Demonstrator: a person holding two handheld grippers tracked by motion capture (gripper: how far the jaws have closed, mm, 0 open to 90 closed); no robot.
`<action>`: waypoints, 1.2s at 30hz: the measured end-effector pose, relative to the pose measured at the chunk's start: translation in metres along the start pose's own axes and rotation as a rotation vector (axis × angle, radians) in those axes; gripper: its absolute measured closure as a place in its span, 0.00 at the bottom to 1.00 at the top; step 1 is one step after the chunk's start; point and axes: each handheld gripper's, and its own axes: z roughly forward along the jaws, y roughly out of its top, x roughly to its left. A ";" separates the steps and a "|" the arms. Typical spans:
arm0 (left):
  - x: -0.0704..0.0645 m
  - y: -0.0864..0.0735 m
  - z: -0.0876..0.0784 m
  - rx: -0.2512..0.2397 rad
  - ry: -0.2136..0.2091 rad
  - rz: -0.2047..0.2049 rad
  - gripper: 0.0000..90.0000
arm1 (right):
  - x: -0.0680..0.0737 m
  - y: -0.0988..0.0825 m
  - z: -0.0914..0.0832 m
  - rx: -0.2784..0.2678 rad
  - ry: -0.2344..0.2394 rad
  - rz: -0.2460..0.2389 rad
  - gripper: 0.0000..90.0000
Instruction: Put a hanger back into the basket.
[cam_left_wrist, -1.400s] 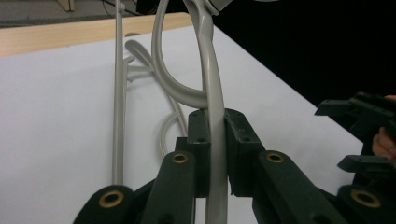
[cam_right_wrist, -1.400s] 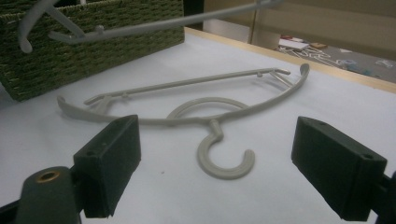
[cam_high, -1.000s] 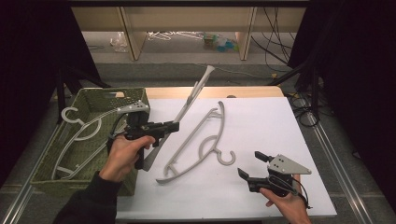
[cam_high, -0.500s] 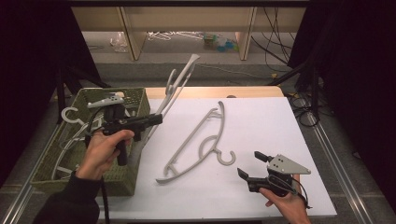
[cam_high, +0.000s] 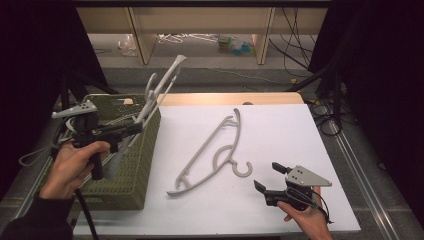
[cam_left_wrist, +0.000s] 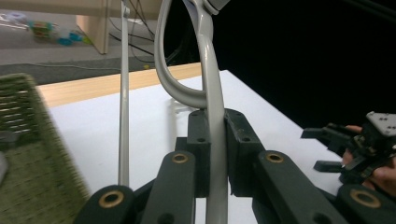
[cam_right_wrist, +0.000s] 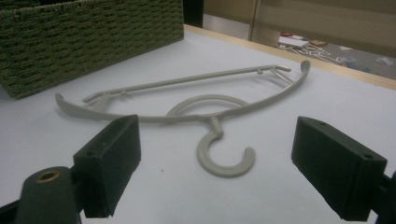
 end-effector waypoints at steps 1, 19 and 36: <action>0.002 -0.001 -0.004 0.003 0.002 0.004 0.90 | -0.001 0.000 0.000 -0.004 -0.005 -0.010 0.19; 0.051 -0.038 -0.042 0.036 0.077 0.010 0.90 | 0.001 -0.001 0.002 0.008 0.017 0.017 0.19; 0.088 -0.044 -0.068 0.042 0.092 0.026 0.90 | -0.001 -0.001 0.002 0.019 -0.001 -0.003 0.19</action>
